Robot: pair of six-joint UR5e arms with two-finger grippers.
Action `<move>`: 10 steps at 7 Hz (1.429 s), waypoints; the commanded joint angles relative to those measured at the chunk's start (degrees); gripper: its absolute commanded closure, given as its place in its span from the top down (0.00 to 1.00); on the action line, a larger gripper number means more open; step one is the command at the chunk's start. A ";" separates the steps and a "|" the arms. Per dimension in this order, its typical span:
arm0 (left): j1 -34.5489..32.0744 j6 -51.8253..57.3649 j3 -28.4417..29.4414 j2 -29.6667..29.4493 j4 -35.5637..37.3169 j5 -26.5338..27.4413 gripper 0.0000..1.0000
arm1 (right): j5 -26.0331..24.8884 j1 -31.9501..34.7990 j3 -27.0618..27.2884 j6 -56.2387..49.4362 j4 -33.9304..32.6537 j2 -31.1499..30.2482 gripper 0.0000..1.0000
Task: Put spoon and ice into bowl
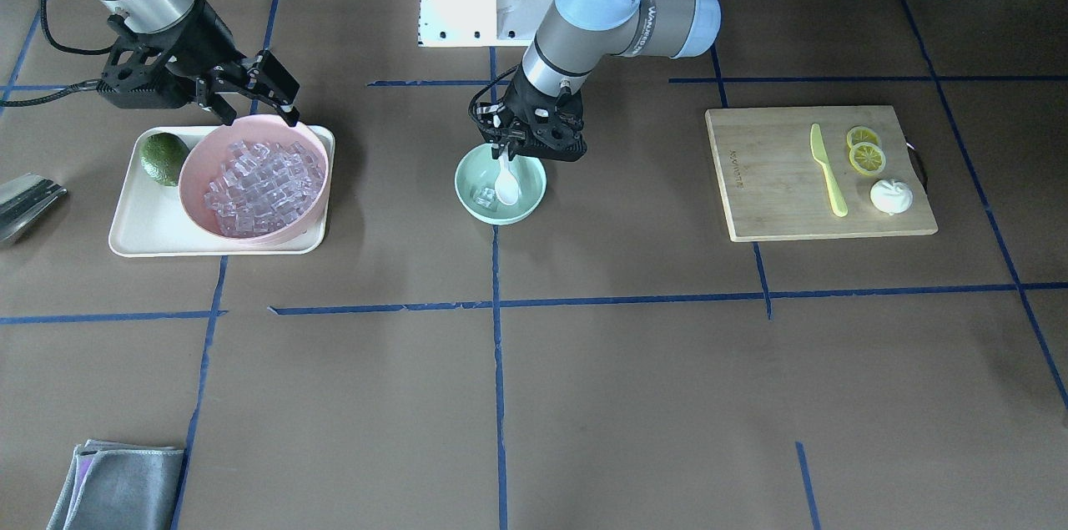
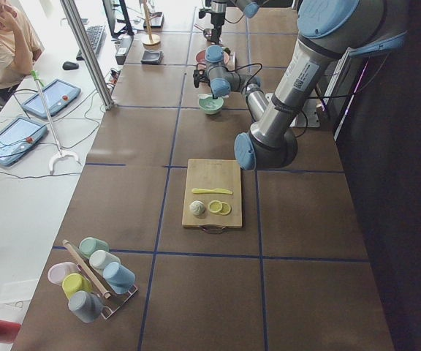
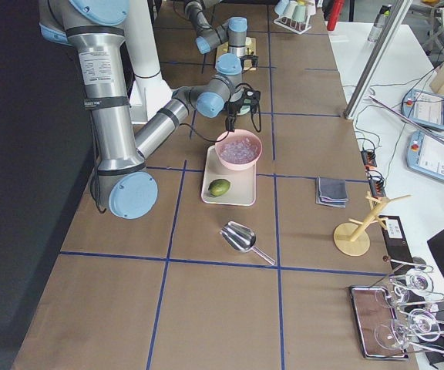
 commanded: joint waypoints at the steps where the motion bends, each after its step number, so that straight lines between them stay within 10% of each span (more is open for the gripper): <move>1: 0.25 0.08 0.29 -0.15 -0.24 0.83 0.84 | 0.06 0.12 0.04 -0.03 0.00 -0.12 1.00; 5: -11.83 0.61 -10.57 12.28 -0.23 -12.11 0.93 | 10.40 13.61 0.66 -16.11 0.18 -10.62 1.00; 10: -31.87 35.85 -19.31 37.69 0.11 -27.02 0.93 | 17.99 38.05 -10.65 -61.21 -0.53 -22.17 1.00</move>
